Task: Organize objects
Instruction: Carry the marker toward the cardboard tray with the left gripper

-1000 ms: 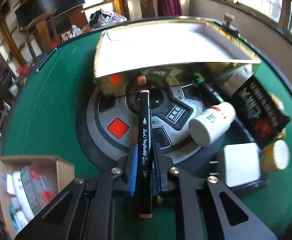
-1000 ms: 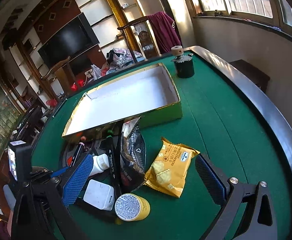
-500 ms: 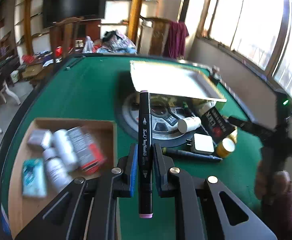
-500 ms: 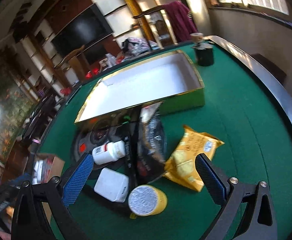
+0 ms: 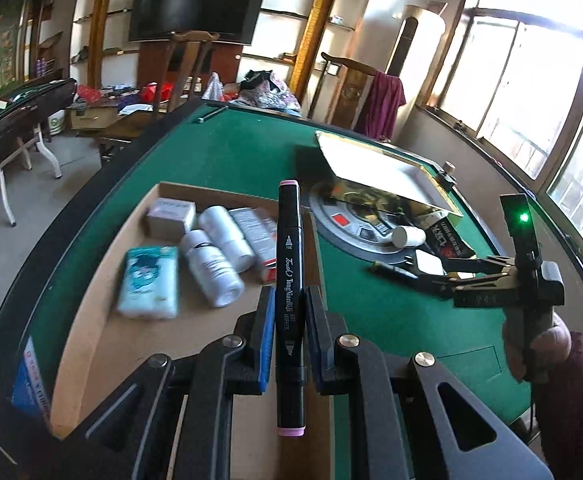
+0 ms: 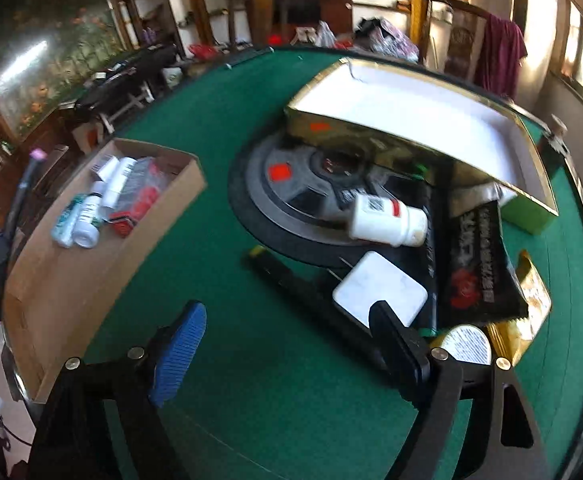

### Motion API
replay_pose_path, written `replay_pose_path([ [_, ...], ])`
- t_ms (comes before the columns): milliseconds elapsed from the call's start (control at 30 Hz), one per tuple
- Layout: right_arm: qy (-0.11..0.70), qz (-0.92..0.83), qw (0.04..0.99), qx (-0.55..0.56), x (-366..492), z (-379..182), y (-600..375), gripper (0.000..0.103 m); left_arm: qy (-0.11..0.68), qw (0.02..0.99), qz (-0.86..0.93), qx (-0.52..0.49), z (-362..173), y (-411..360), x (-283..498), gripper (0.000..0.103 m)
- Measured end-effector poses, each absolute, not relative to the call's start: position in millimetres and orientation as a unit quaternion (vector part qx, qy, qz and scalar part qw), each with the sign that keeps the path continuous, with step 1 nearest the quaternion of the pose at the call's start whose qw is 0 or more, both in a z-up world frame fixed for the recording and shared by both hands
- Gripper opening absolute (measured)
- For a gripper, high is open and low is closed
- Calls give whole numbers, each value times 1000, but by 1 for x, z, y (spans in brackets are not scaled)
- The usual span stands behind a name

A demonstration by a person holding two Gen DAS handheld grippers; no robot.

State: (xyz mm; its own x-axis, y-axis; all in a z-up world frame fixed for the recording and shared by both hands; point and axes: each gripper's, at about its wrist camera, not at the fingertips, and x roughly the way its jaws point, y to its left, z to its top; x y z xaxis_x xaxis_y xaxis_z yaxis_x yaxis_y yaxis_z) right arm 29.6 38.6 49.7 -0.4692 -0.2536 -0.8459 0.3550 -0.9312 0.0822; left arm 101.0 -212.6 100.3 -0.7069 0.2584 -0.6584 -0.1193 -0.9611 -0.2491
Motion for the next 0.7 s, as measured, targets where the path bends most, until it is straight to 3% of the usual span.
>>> replay_pose_path([
  [233,25,-833,140,535,12,27,59,87,-121,110,913,-374,86,-229,106,15],
  [433,-40,-791,223,568,17,19,50,85,-131,107,911,-377,82,-239,107,15],
  [600,-6,-813,166,559,8,19,39,86,-136,102,908,-383,74,-240,105,14],
  [700,44,-829,121,544,12,12,23,76,-132,97,908,-387,69,-241,105,15],
])
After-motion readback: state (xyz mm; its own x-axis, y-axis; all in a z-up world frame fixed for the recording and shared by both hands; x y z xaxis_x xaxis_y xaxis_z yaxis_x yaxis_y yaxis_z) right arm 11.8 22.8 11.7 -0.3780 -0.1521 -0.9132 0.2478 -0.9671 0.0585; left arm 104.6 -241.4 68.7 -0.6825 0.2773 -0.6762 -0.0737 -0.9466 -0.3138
